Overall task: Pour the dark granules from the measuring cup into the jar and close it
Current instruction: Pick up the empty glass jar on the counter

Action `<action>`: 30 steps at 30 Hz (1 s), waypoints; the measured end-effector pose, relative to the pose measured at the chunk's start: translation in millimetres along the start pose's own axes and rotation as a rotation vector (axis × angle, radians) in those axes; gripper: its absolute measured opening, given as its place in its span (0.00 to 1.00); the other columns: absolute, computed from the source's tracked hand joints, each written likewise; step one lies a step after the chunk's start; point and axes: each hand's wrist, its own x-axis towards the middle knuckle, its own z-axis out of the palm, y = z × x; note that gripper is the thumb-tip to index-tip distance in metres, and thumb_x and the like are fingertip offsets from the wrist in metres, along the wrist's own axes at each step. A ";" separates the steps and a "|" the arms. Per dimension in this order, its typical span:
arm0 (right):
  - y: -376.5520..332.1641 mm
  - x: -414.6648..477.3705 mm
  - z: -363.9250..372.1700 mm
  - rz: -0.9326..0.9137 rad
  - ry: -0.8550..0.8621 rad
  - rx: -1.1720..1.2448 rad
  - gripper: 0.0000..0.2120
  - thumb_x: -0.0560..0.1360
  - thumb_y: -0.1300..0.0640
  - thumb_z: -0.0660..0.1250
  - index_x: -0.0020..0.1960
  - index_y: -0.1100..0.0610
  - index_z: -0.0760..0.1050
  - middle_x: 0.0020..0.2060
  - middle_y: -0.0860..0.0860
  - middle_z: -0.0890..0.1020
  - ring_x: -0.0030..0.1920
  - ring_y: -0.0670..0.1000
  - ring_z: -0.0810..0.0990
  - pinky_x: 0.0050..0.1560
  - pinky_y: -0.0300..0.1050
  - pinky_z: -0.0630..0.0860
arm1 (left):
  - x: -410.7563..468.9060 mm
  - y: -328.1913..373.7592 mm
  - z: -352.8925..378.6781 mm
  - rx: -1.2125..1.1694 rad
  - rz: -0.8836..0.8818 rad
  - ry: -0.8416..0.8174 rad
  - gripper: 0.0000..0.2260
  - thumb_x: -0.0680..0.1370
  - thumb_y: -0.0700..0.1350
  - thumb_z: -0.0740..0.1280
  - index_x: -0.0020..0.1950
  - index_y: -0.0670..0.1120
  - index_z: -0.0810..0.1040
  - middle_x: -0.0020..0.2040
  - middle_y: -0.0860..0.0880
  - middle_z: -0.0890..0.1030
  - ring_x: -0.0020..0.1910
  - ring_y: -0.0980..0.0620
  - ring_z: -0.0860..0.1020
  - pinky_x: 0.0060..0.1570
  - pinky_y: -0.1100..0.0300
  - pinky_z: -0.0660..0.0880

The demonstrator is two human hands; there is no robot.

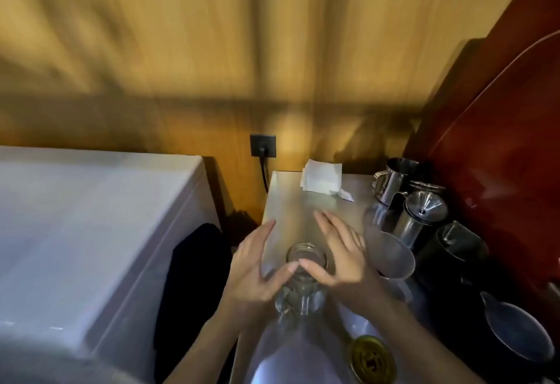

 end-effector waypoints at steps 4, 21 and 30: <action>3.9 -12.5 16.5 0.072 -0.118 0.007 0.36 0.70 0.32 0.55 0.72 0.50 0.55 0.70 0.50 0.65 0.67 0.50 0.63 0.66 0.50 0.61 | -14.3 -14.5 15.0 0.169 0.009 -0.114 0.43 0.62 0.78 0.57 0.72 0.61 0.53 0.67 0.62 0.62 0.66 0.61 0.60 0.69 0.54 0.58; 9.8 -24.9 31.6 0.102 -0.218 -0.012 0.40 0.69 0.36 0.63 0.72 0.56 0.55 0.67 0.53 0.65 0.65 0.51 0.61 0.65 0.45 0.56 | -15.4 -23.6 29.5 -0.272 -0.091 -0.170 0.21 0.72 0.45 0.69 0.61 0.62 0.71 0.60 0.56 0.78 0.60 0.58 0.76 0.60 0.56 0.74; 3.5 -29.4 33.3 0.108 -0.135 -0.009 0.39 0.69 0.37 0.65 0.71 0.56 0.57 0.64 0.54 0.68 0.61 0.51 0.64 0.61 0.43 0.59 | -6.1 -16.8 30.8 -0.279 -0.085 -0.180 0.18 0.68 0.53 0.68 0.57 0.61 0.72 0.55 0.57 0.79 0.55 0.65 0.76 0.53 0.72 0.70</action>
